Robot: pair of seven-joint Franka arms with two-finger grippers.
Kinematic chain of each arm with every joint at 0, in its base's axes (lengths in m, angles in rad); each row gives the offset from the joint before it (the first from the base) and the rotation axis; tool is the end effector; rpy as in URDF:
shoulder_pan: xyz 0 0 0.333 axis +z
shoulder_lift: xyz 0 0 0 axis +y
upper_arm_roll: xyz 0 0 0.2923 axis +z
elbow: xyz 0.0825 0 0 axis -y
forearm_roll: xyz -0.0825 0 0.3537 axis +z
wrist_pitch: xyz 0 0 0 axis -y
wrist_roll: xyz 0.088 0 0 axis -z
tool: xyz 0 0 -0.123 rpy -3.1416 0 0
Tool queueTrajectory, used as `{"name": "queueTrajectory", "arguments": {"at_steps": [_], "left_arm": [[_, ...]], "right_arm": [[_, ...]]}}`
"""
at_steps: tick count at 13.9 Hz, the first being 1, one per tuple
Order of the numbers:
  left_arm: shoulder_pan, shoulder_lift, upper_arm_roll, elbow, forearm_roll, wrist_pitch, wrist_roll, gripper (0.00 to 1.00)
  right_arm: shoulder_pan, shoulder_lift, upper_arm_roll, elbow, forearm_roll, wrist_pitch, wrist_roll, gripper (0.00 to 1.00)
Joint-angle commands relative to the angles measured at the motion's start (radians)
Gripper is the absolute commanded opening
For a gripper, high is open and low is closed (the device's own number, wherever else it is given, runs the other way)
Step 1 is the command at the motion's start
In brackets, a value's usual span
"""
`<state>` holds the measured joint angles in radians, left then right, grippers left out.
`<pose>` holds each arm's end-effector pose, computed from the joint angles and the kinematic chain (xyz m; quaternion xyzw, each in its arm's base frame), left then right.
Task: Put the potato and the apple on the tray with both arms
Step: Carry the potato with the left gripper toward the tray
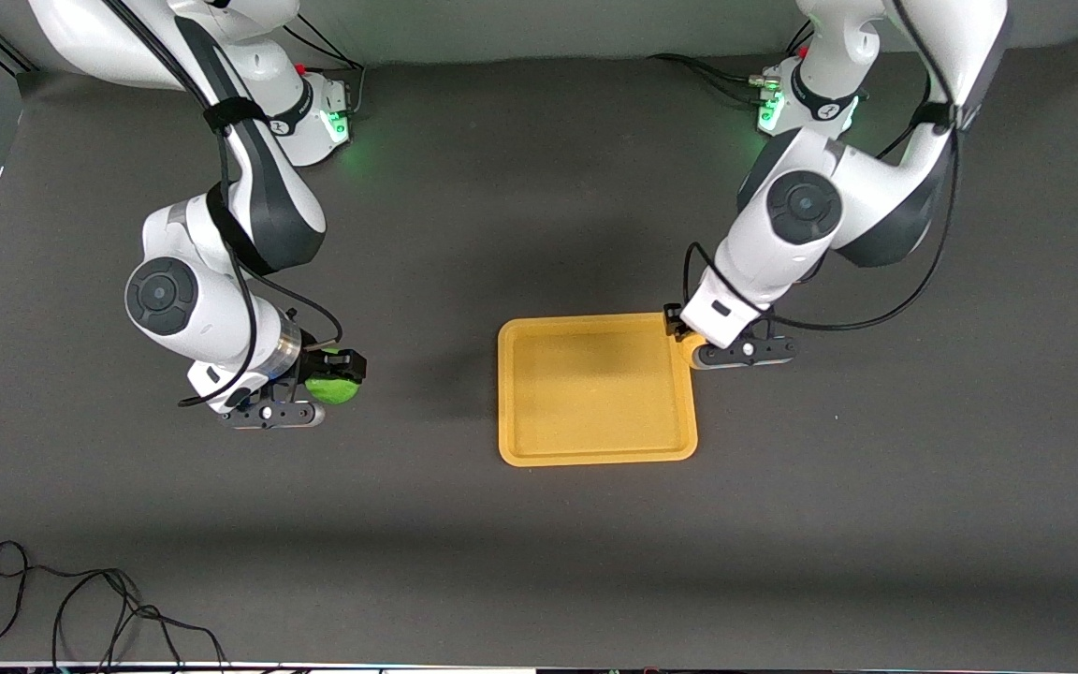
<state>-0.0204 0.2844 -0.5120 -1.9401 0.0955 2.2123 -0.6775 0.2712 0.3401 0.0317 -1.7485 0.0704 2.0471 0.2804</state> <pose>0.5063 -0.2809 0.3365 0.9980 0.0539 -0.0061 0.0325 0.5777 0.1843 0.3514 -0.9991 0.0063 0.0303 0.0287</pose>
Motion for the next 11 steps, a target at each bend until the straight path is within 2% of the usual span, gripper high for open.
{"name": "queueTrajectory", "arguments": {"at_steps": [1, 5, 8, 11], "left_arm": [[-0.035, 0.077, 0.001, -0.011, 0.116, 0.067, -0.111, 0.0], [-0.078, 0.205, 0.009, -0.011, 0.188, 0.194, -0.165, 0.0], [-0.087, 0.245, 0.027, -0.008, 0.208, 0.21, -0.165, 0.0], [-0.098, 0.275, 0.055, -0.005, 0.222, 0.243, -0.165, 0.0]], "right_arm": [[0.002, 0.023, -0.007, 0.043, 0.017, -0.031, 0.017, 0.35], [0.005, 0.024, -0.006, 0.05, 0.017, -0.035, 0.017, 0.34], [0.003, 0.023, -0.007, 0.093, 0.017, -0.105, 0.017, 0.34], [0.005, 0.027, -0.006, 0.112, 0.019, -0.111, 0.02, 0.33]]}}
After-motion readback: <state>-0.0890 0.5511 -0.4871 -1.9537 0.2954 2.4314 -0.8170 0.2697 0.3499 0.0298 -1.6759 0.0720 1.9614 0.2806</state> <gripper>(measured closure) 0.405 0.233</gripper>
